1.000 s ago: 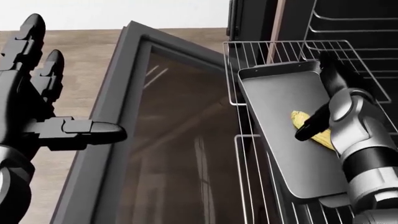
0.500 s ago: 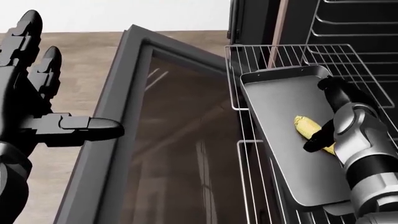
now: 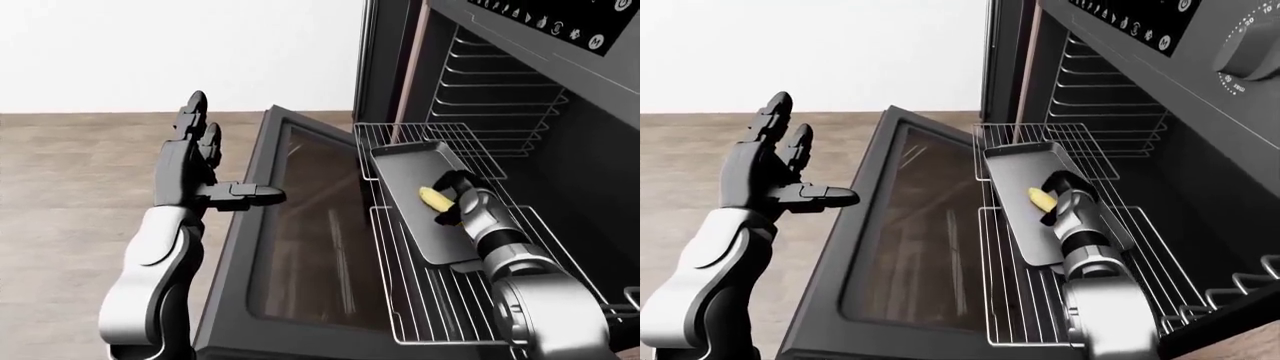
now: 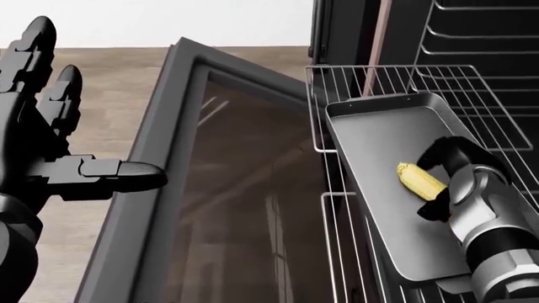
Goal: Pick the corn from the oven and place it on the plate on the counter.
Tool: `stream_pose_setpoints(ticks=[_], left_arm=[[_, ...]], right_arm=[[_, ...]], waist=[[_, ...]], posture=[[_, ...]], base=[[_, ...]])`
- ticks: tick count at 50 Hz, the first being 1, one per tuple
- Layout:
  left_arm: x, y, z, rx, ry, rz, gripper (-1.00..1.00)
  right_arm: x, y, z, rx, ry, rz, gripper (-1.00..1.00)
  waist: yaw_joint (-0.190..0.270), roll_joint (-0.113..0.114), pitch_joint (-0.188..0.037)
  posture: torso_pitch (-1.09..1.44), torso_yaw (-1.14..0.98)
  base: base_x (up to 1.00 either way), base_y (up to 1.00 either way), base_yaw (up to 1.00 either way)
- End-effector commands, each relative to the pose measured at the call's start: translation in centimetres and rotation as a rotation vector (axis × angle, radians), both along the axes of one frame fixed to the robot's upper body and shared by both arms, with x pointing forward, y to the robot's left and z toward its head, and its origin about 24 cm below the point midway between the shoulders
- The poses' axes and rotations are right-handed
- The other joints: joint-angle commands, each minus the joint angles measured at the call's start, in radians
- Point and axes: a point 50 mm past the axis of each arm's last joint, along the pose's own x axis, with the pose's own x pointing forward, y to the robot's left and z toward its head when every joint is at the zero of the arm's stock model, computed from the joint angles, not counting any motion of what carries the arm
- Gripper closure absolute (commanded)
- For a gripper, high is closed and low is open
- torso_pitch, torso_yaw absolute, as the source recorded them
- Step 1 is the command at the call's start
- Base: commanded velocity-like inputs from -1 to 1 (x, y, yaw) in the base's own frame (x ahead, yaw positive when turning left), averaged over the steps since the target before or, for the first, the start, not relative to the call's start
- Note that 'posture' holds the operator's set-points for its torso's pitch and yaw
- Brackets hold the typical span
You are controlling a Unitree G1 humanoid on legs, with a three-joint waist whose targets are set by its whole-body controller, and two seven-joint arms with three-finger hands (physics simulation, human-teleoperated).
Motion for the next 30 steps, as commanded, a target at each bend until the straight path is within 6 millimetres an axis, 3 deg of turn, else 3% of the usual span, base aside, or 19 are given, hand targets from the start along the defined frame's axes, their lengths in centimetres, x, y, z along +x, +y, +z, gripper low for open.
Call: stream_pose_setpoints(ticks=[1,3,6,17,22,30], left_arm=[[-0.3,-0.1,1.5,0.007,-0.085,-0.003,-1.0],[-0.4,-0.1,1.6,0.007,-0.086,-0.002,-1.0],[-0.4,-0.1,1.7,0.007,-0.087,-0.002,-1.0],[-0.5,0.0,1.9,0.008,-0.092,-0.003,-1.0],[-0.5,0.0,1.8,0.007,-0.091,-0.002,-1.0],[-0.5,0.0,2.0,0.007,-0.094,-0.002,-1.0]], right_arm=[[0.6,-0.2,1.6,-0.022,-0.045,-0.004,-0.07],[0.5,-0.3,1.5,-0.024,-0.042,-0.005,0.33],[0.4,-0.2,1.3,-0.029,-0.036,-0.005,0.54],[0.2,0.1,0.5,-0.032,-0.024,0.005,0.73],[0.9,0.2,2.1,-0.027,-0.069,0.017,0.99],[2.1,1.1,5.2,-0.027,-0.143,0.068,1.0]], waist=[[-0.002,-0.002,-0.022],[-0.001,-0.003,-0.023],[-0.001,-0.003,-0.024],[-0.002,-0.005,-0.026],[-0.001,-0.005,-0.027],[-0.002,0.0,-0.021]], posture=[[0.0,0.0],[0.0,0.0],[0.0,0.0],[0.0,0.0],[0.0,0.0],[0.0,0.0]], base=[[0.0,0.0,0.0],[0.0,0.0,0.0],[0.0,0.0,0.0],[0.0,0.0,0.0],[0.0,0.0,0.0],[0.0,0.0,0.0]])
